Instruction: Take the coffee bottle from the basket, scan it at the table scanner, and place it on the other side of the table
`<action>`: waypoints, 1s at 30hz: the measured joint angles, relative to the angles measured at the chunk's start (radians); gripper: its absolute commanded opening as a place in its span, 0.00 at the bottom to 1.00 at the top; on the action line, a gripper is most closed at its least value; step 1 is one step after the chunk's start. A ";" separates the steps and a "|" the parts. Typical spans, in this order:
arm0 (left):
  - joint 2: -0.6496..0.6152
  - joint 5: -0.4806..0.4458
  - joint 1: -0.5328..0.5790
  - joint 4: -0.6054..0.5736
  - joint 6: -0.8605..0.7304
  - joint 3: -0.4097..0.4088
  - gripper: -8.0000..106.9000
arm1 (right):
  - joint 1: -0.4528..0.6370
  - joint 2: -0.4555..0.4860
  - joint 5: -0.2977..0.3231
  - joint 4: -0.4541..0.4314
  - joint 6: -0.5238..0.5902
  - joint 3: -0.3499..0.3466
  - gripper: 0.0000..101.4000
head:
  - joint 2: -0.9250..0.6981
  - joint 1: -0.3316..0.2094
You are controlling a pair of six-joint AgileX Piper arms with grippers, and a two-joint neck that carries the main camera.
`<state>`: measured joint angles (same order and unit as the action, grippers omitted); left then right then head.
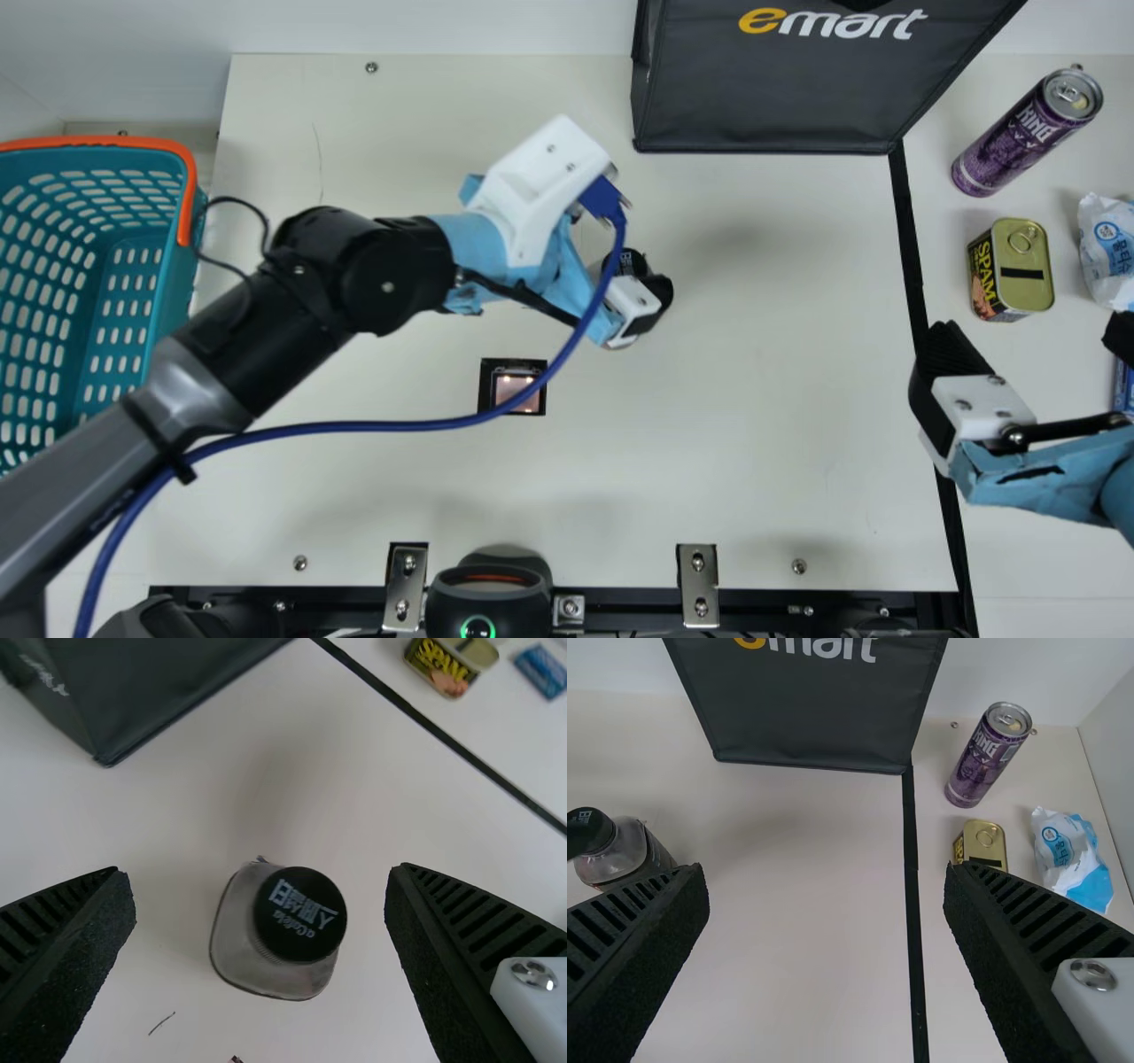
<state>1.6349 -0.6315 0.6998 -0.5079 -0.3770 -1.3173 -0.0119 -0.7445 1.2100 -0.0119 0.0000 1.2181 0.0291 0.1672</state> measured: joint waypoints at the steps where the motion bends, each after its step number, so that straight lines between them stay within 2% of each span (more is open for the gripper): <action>1: -0.013 0.000 -0.015 -0.012 0.014 0.006 0.85 | 0.000 0.000 0.000 0.000 0.000 0.000 0.94 | 0.000 0.000; 6: -0.089 0.002 -0.098 -0.062 0.089 0.055 0.85 | 0.000 0.000 0.000 0.000 0.000 0.000 0.94 | 0.000 0.000; 11: -0.183 0.002 -0.179 -0.053 0.161 0.118 0.85 | 0.000 0.000 0.000 0.000 0.000 0.000 0.94 | 0.000 0.000; 22: -0.424 -0.017 -0.334 0.119 0.328 0.243 0.85 | 0.000 0.000 0.000 0.000 0.000 0.000 0.94 | 0.000 0.000; 30: -0.590 -0.076 -0.459 0.267 0.393 0.315 0.85 | 0.000 0.000 0.000 0.000 0.000 0.000 0.94 | 0.000 0.000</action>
<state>1.0453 -0.7079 0.2408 -0.2412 0.0158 -1.0021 -0.0119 -0.7445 1.2100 -0.0119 0.0000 1.2181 0.0291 0.1672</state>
